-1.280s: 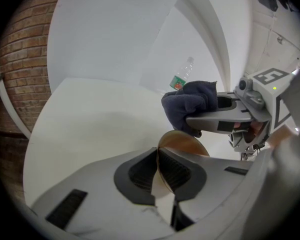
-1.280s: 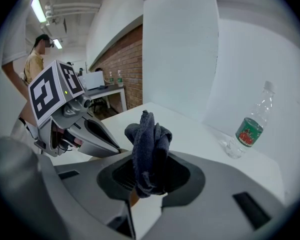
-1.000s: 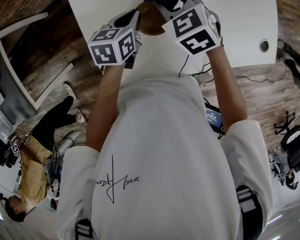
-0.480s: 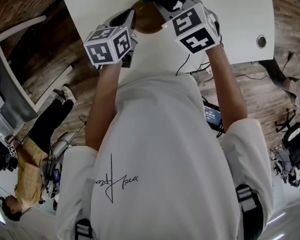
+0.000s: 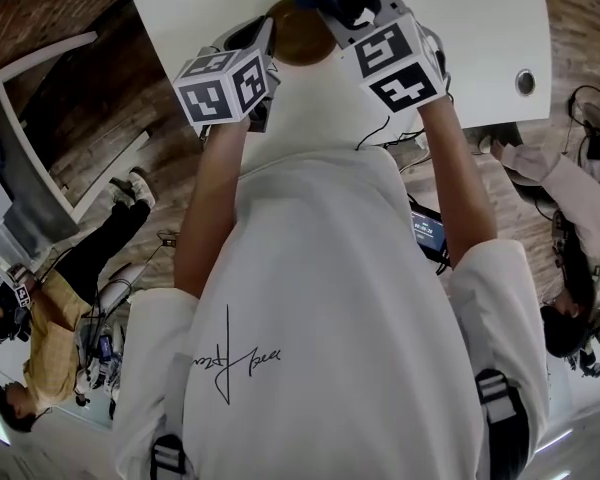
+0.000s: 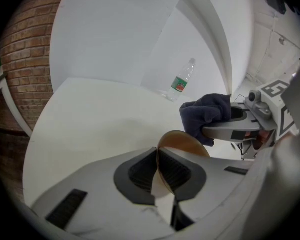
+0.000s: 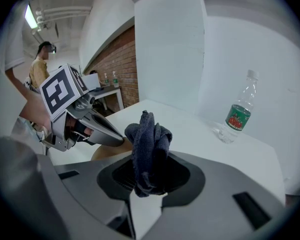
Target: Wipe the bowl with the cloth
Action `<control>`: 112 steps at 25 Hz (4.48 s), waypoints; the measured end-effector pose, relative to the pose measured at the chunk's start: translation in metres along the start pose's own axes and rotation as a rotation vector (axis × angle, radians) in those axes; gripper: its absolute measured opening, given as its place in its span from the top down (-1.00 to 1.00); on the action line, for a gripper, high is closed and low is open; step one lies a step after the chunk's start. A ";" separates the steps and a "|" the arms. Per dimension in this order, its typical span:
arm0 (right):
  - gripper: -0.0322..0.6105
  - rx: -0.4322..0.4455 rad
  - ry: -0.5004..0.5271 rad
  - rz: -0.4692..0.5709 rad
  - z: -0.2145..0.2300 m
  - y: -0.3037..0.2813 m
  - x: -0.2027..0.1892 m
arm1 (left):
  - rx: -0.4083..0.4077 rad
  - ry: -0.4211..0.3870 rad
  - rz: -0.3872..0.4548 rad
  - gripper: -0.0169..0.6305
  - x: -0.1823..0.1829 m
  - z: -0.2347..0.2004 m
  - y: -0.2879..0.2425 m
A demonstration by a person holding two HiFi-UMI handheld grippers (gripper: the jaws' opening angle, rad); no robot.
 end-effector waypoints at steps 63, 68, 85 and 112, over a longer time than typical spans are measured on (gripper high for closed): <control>0.59 -0.022 -0.135 -0.072 -0.077 0.047 -0.052 | 0.021 0.002 0.036 0.91 -0.001 0.005 0.008; 0.59 -0.016 -0.139 -0.066 -0.082 0.052 -0.047 | 0.031 -0.011 0.057 0.88 0.000 0.005 0.009; 0.59 -0.056 -0.157 -0.012 -0.073 0.068 -0.039 | 0.034 0.007 0.136 0.67 0.004 0.003 0.031; 0.59 -0.055 -0.227 0.254 -0.063 0.127 0.012 | -0.141 -0.072 0.302 0.67 0.006 0.074 0.113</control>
Point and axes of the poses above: the fingertips, and each gripper's own axes: y backward along the fingers, z to its right, x out of its top, the point moved 3 cm from there along y, backward along the fingers, and after that the axes turned 3 degrees about y, right-handed, at the moved point
